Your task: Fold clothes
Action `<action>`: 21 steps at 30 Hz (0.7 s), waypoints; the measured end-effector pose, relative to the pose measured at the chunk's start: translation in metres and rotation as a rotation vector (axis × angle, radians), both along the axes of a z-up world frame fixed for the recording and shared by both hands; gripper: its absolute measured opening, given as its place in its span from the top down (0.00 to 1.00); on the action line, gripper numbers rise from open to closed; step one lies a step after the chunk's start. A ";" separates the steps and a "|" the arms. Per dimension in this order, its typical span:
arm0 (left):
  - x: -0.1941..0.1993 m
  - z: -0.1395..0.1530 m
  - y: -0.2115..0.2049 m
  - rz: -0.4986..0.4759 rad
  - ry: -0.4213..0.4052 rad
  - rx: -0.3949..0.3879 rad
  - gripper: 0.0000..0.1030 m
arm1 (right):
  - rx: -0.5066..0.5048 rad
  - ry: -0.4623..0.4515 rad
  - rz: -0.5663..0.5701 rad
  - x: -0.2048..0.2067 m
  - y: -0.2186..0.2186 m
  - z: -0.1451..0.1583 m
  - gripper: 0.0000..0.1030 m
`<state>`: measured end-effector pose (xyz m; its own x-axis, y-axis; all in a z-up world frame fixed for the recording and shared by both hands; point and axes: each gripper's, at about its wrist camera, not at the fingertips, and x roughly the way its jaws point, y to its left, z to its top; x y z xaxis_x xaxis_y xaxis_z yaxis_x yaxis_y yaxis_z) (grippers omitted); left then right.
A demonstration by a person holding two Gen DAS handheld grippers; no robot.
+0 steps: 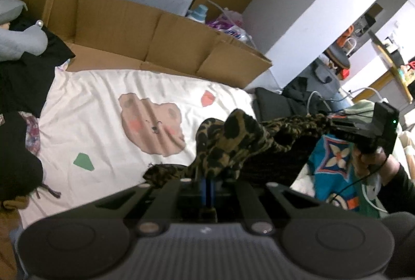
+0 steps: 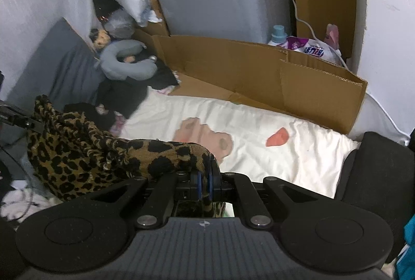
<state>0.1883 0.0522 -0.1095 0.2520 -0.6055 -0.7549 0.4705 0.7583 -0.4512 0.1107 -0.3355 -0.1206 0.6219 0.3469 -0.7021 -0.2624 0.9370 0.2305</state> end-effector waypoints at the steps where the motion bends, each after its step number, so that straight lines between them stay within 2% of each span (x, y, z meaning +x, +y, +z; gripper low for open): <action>1: 0.005 -0.006 -0.001 0.000 0.001 0.005 0.97 | -0.007 0.002 -0.014 0.006 -0.001 -0.005 0.97; 9: 0.055 -0.046 -0.013 -0.014 -0.013 0.068 0.97 | -0.031 0.001 -0.040 0.052 -0.001 -0.045 0.98; 14: 0.092 -0.086 -0.017 0.009 -0.014 0.104 0.97 | -0.038 -0.007 -0.034 0.093 -0.008 -0.085 0.99; 21: 0.137 -0.135 -0.029 -0.010 -0.019 0.173 0.97 | -0.029 0.015 -0.014 0.148 -0.017 -0.131 1.00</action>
